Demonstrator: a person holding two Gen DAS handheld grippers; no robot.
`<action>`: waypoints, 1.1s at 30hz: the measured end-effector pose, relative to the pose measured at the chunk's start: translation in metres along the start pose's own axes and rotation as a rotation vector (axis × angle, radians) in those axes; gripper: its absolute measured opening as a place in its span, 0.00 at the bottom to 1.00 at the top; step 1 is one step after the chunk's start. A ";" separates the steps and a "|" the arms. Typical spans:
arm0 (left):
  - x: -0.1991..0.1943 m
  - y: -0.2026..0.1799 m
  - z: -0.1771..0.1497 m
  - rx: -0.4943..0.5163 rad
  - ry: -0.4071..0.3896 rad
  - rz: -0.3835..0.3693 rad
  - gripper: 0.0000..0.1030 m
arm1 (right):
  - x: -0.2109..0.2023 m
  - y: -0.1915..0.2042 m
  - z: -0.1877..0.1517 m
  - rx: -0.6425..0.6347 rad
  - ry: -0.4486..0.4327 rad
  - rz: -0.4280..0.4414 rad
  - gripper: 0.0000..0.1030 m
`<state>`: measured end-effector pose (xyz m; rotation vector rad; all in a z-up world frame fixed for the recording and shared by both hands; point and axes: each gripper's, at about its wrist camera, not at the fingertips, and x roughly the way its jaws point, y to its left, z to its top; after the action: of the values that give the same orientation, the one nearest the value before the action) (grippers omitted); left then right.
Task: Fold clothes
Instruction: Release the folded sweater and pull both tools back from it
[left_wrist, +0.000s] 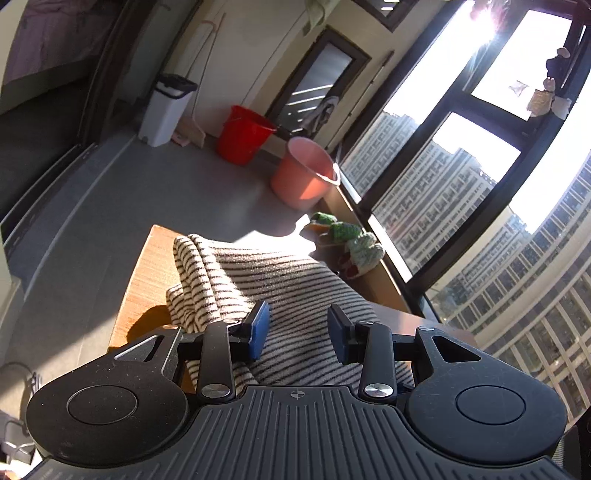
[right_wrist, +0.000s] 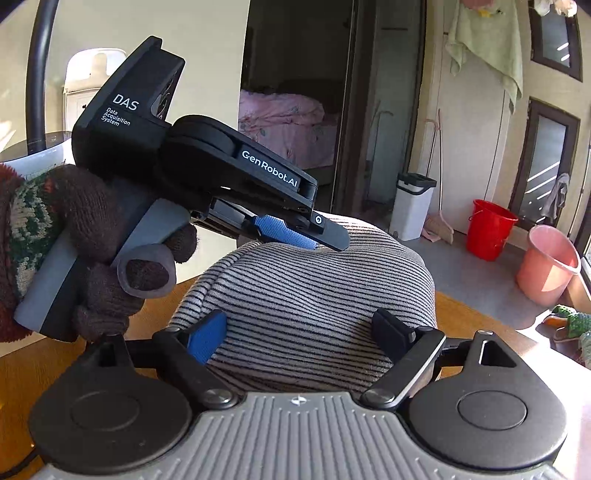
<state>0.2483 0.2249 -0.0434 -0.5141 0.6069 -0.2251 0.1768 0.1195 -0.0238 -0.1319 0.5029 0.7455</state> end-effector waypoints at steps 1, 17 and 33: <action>-0.004 -0.003 -0.002 0.002 -0.010 0.007 0.39 | -0.005 -0.001 -0.002 0.005 -0.005 -0.003 0.84; -0.133 -0.055 -0.133 0.031 0.040 0.175 0.96 | -0.082 -0.009 -0.059 0.155 -0.013 -0.096 1.00; -0.114 -0.078 -0.142 -0.154 -0.055 0.450 1.00 | -0.084 -0.017 -0.082 0.254 0.169 -0.281 1.00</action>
<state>0.0681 0.1422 -0.0470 -0.5166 0.6726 0.2632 0.1039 0.0318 -0.0563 -0.0267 0.7187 0.3933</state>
